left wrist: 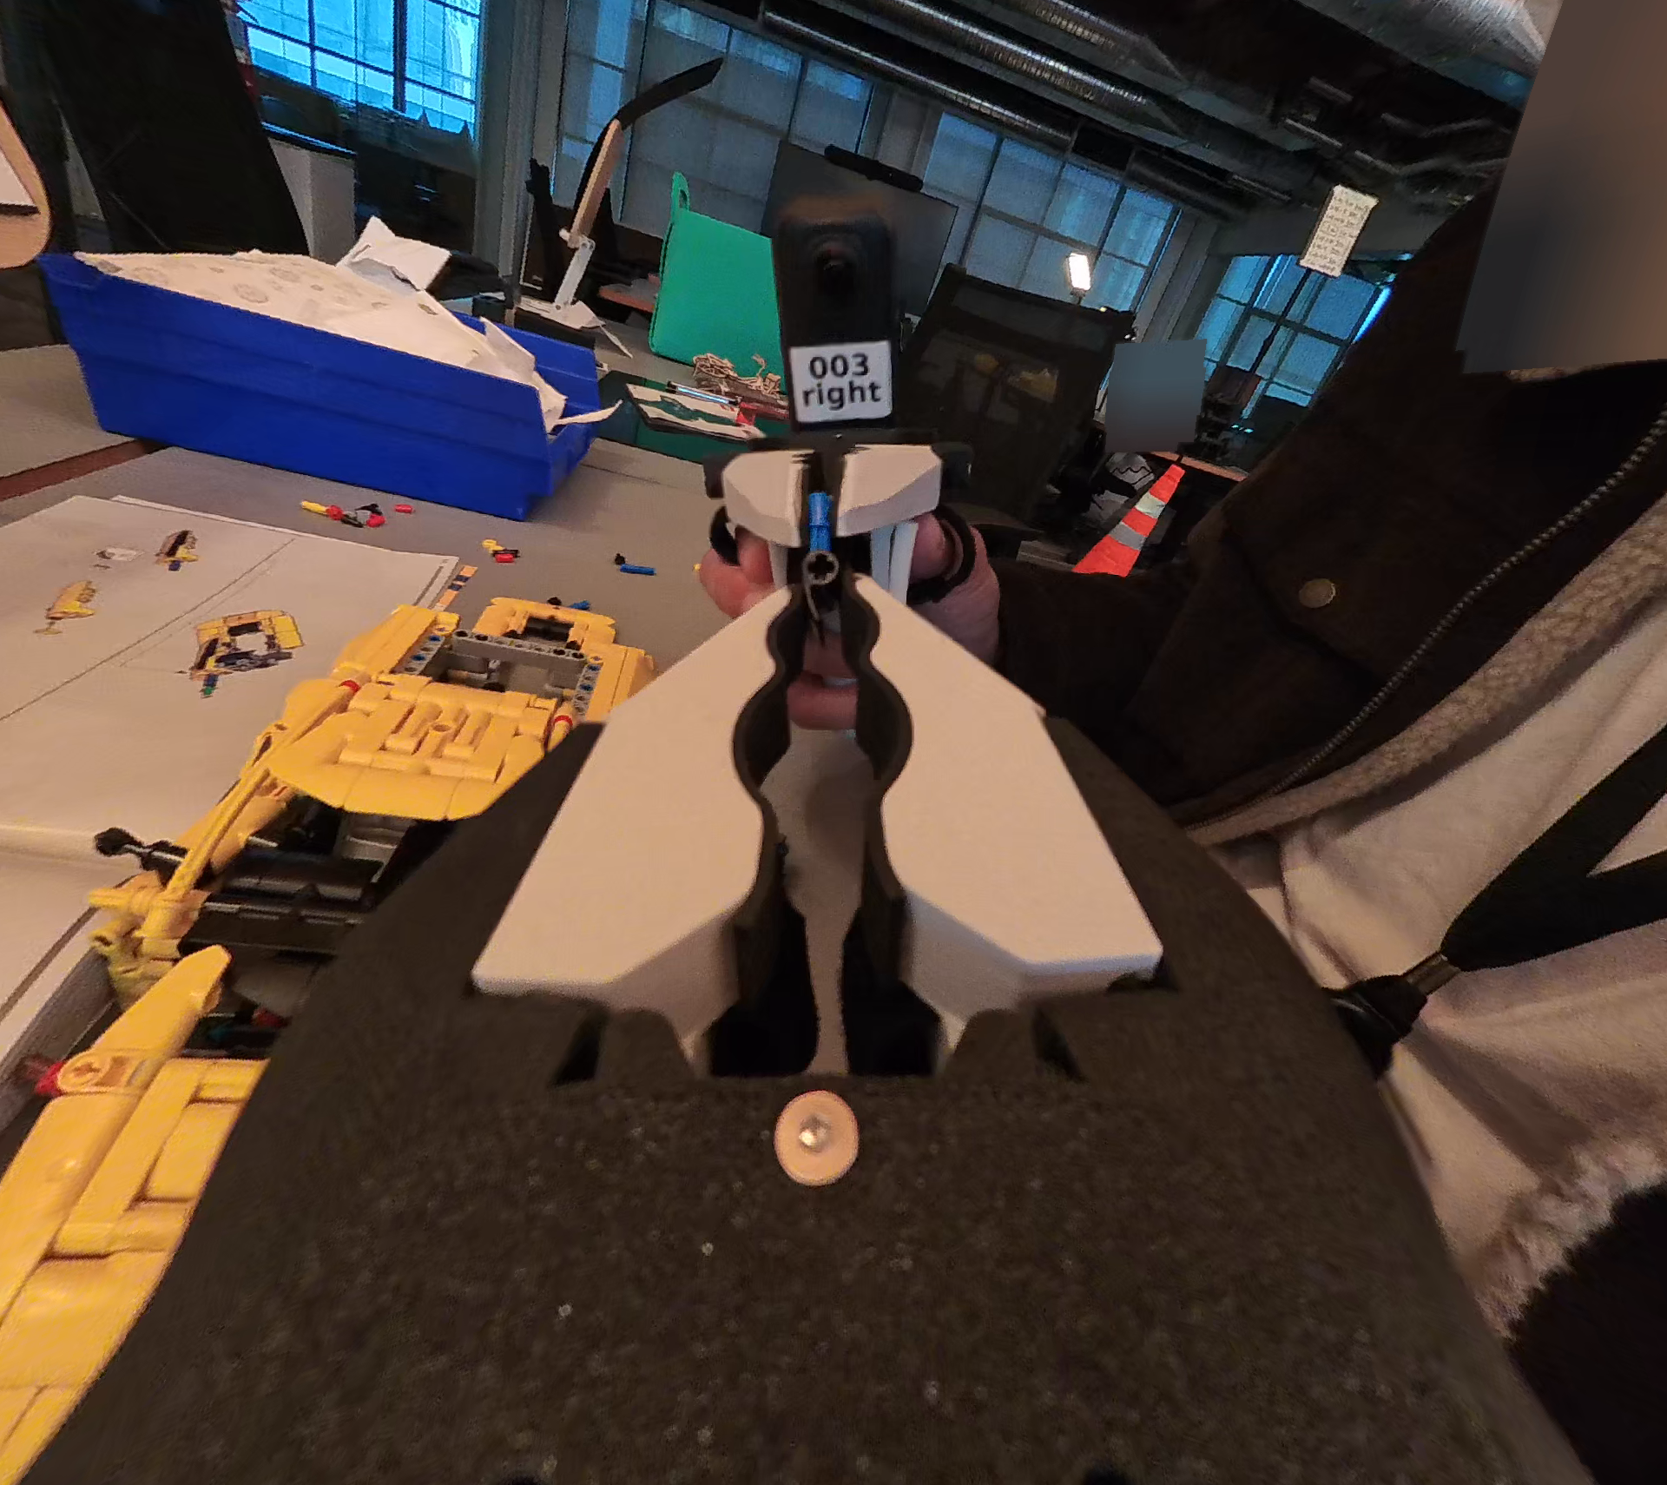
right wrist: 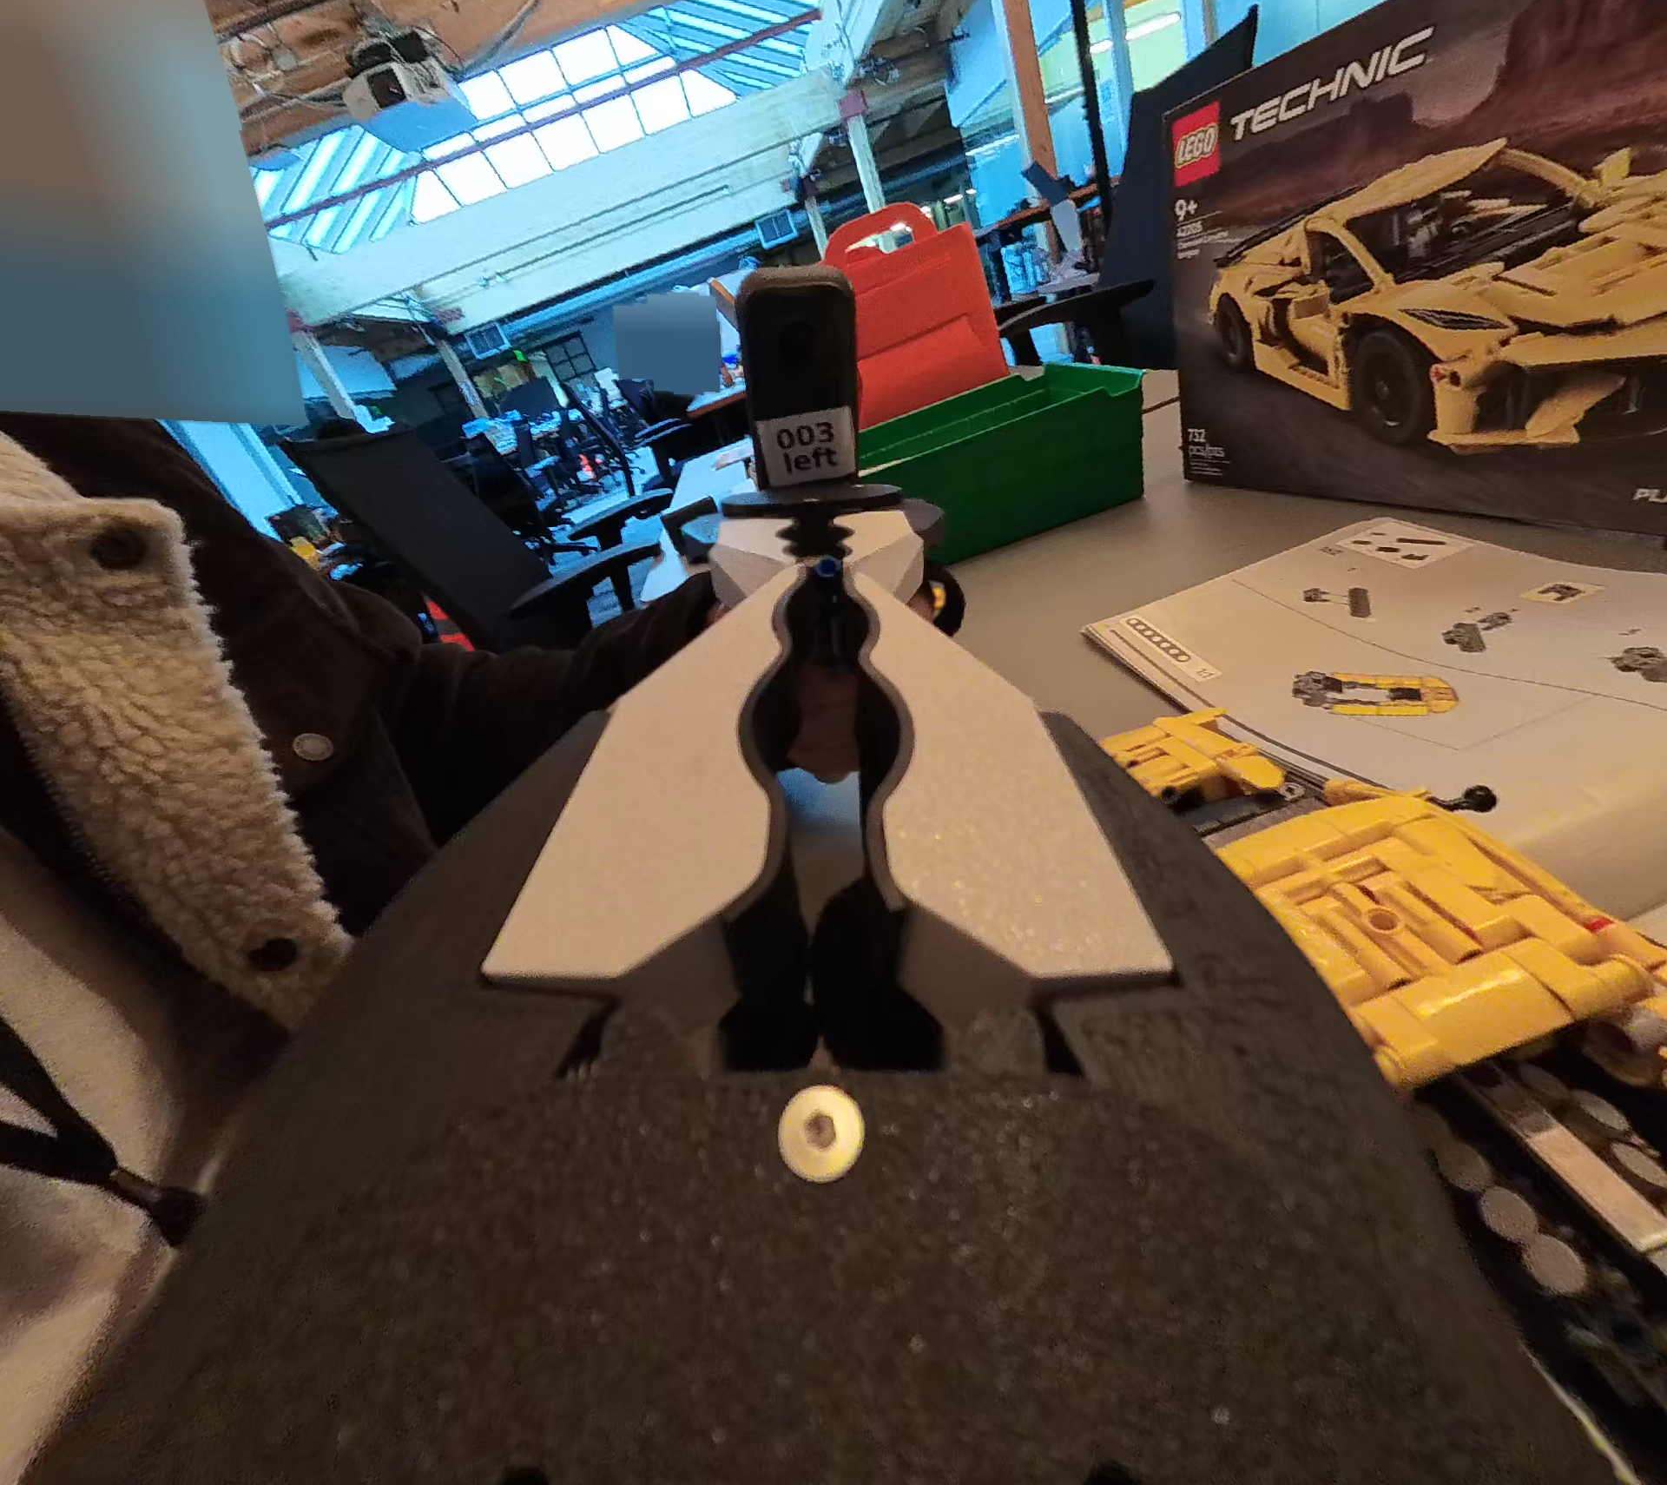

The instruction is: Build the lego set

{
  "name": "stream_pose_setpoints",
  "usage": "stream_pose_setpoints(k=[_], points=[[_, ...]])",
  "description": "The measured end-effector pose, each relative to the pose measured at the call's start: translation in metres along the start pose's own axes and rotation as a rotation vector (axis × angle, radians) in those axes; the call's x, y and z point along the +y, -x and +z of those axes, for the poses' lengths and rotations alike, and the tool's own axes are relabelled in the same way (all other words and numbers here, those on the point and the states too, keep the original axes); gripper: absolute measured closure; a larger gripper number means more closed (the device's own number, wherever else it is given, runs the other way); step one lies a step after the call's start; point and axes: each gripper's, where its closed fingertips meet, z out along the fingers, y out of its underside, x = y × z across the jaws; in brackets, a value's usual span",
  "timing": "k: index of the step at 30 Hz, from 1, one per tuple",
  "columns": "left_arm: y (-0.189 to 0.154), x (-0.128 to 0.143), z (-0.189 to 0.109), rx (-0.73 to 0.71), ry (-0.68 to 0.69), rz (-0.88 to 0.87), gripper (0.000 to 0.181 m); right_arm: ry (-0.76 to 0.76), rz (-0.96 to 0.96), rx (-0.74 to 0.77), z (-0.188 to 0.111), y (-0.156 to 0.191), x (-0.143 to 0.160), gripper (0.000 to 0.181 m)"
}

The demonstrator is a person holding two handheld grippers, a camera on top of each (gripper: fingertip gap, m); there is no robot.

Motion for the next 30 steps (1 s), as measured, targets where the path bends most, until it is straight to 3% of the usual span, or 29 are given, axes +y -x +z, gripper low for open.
stream_pose_setpoints(k=[12,19,30], points=[[-0.014,0.001,-0.002,0.145,-0.003,-0.153,0.175,0.084,-0.021,-0.116,0.0,0.013,0.005,0.177],[-0.036,0.004,-0.005,0.339,0.019,-0.282,0.175,0.181,-0.071,-0.251,0.002,0.034,0.011,0.176],[-0.022,0.018,-0.004,0.28,0.081,-0.331,0.176,0.352,-0.192,-0.192,-0.002,0.019,0.026,0.177]])
